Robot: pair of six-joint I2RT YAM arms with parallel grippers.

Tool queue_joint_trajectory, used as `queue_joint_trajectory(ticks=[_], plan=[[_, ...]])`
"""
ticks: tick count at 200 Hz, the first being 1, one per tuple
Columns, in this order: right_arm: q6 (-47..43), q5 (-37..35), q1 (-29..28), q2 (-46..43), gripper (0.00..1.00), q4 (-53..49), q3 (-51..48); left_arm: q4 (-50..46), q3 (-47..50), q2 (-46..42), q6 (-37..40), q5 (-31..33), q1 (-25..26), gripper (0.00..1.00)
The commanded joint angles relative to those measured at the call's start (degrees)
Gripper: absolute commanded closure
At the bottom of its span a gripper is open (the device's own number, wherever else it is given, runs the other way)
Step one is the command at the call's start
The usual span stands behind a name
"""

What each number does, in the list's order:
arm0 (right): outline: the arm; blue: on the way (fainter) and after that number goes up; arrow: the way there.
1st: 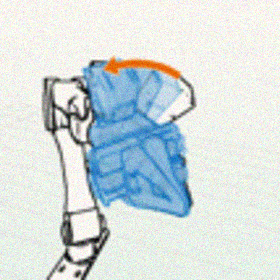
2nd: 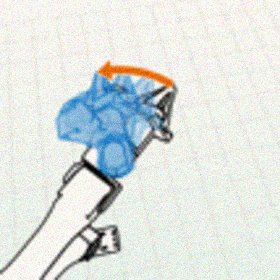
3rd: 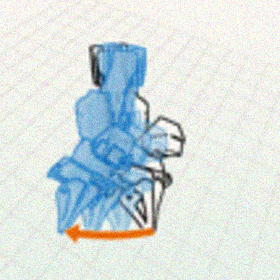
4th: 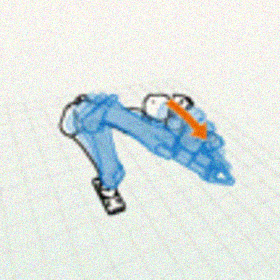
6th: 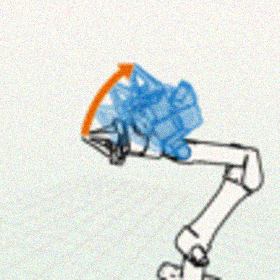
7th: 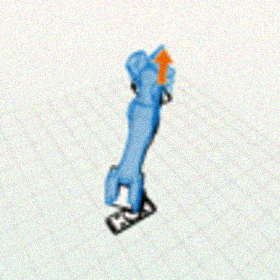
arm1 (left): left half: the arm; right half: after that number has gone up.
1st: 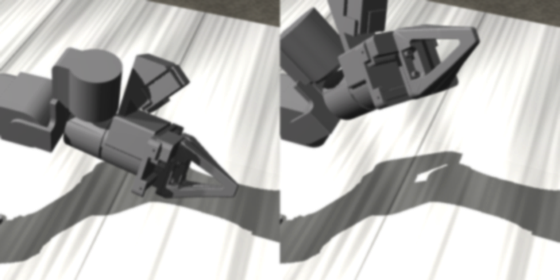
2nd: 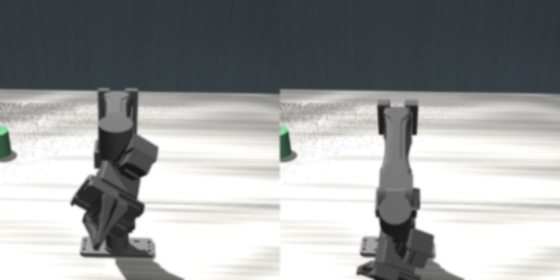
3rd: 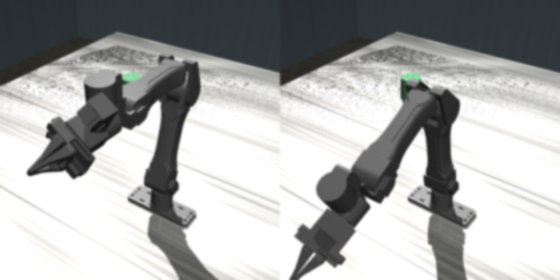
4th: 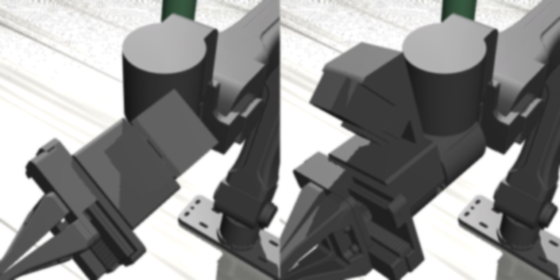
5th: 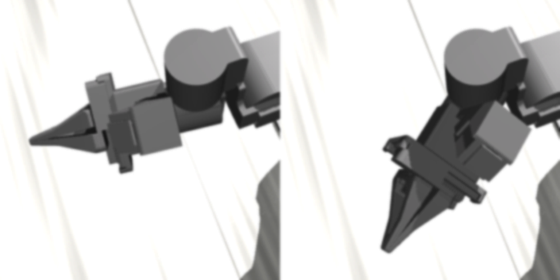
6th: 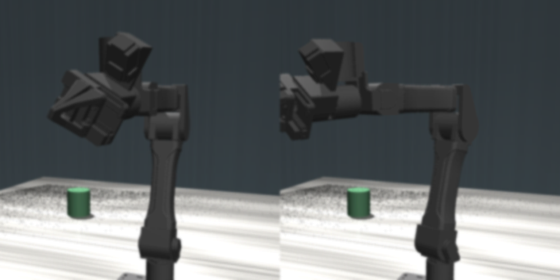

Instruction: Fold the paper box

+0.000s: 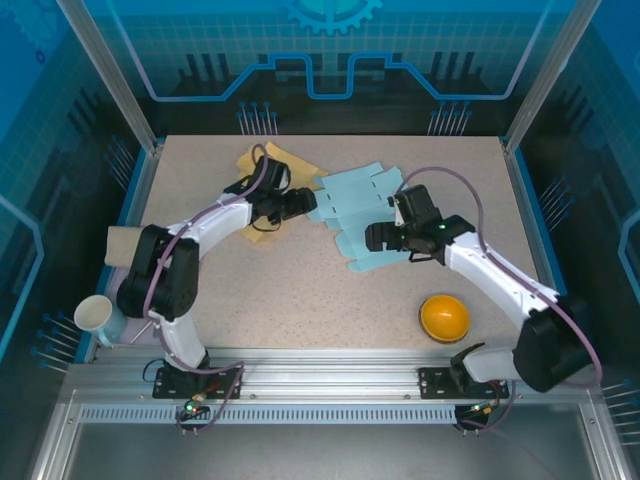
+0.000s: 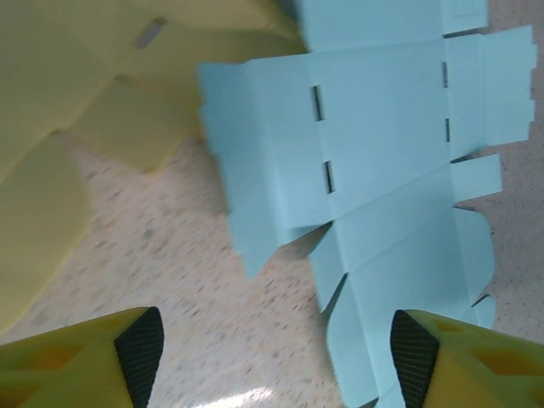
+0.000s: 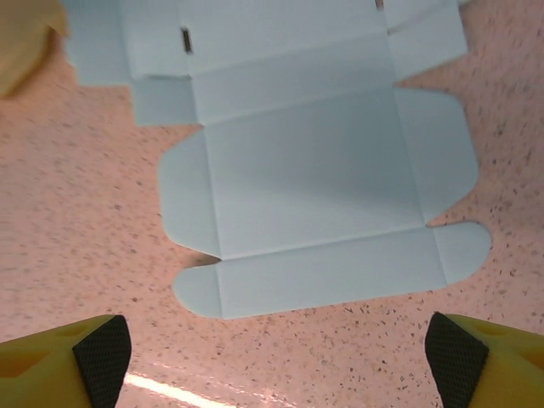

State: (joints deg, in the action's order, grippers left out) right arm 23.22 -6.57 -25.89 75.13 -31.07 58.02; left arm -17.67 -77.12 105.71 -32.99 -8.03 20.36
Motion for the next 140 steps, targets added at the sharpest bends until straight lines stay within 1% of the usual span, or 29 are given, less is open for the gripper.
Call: queue_joint_trajectory(ticks=[1,18,50,93,112,119,127,140], plan=[[-2.6,1.2,-0.7,-3.4,0.08,1.4,-1.5,-1.4,-4.3,4.3,1.3,-1.5,1.1,0.28],[-3.5,1.4,-0.7,-5.3,0.08,1.8,-1.8,-1.1,-6.1,7.7,2.1,-1.2,1.2,0.34],[-5.1,3.2,-0.7,-6.5,0.08,2.0,-1.6,-2.6,-8.3,11.0,2.9,2.4,1.3,0.38],[-6.3,4.9,-0.7,-6.4,0.09,5.2,-2.4,-0.2,-8.9,14.4,2.6,1.1,2.4,0.43],[-6.9,5.4,-0.7,-5.7,0.09,6.4,-2.4,0.6,-10.9,15.8,4.2,-0.2,2.9,0.51],[-6.9,5.6,-0.7,-5.4,0.09,6.5,-2.3,0.7,-11.7,16.2,4.9,-0.3,3.2,0.56],[-7.0,5.5,-0.7,-5.1,0.1,6.5,-2.2,0.6,-12.6,16.5,5.6,-0.3,3.4,0.62],[-7.1,5.6,-0.7,-5.1,0.1,6.5,-2.3,-0.2,-14.0,16.5,6.3,-0.2,3.5,0.76]])
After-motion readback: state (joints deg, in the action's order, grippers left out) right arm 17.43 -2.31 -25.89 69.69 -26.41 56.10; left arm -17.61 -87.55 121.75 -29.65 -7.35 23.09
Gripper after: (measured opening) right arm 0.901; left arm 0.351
